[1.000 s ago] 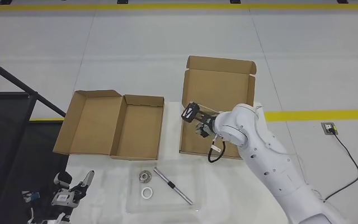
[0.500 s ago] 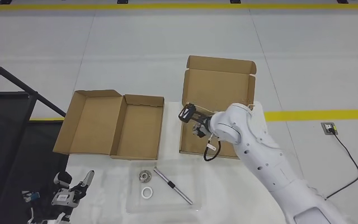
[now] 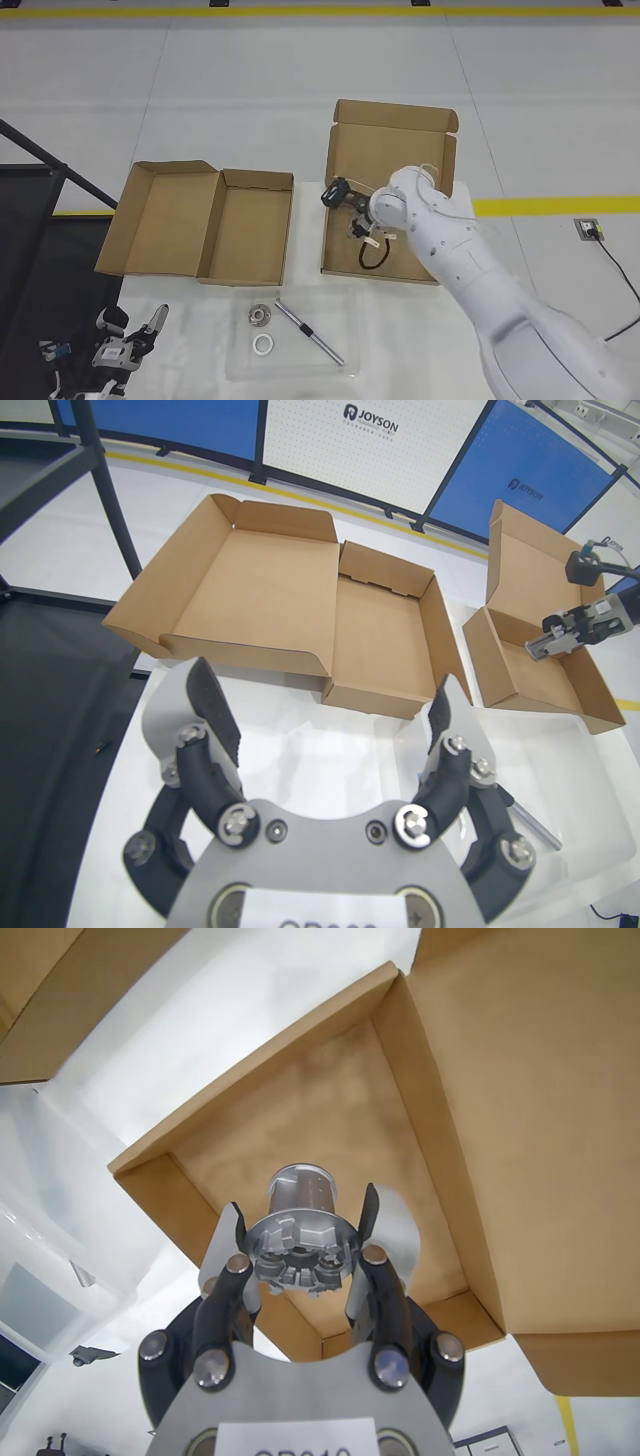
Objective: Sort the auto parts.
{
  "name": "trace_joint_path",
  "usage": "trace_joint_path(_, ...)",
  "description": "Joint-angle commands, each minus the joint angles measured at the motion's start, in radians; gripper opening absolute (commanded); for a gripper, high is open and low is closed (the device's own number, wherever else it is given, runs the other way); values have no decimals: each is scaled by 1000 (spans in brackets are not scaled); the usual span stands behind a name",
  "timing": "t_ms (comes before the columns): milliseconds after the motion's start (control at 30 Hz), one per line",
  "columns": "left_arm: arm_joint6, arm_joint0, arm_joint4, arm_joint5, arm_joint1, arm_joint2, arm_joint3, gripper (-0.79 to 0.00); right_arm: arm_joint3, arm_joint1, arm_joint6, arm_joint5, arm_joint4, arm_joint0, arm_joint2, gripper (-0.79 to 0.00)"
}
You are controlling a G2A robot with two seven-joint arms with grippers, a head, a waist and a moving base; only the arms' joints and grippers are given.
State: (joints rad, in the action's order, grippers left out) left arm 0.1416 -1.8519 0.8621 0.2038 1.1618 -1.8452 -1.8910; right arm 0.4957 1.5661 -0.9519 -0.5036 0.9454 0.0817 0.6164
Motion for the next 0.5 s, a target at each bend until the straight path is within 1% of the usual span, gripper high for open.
trace_joint_path(0,0,0,0,0,0,0,0,0,-45,17,8,6,8,-10,-15,-785)
trace_joint_path(133,0,0,0,0,0,0,0,0,-110,51,28,11,14,-18,-38,-785)
trace_joint_path(200,0,0,0,0,0,0,0,0,-141,61,85,10,-4,-23,-31,-785)
trace_joint_path(267,0,0,0,0,0,0,0,0,-183,60,170,-23,-21,-33,-17,-785)
trace_joint_path(367,0,0,0,0,0,0,0,0,-237,47,308,-120,-26,-40,-1,-785)
trace_joint_path(433,0,0,0,0,0,0,0,0,-265,36,366,-175,-10,-42,0,-785)
trace_joint_path(467,0,0,0,0,0,0,0,0,-274,33,380,-187,-3,-41,0,-785)
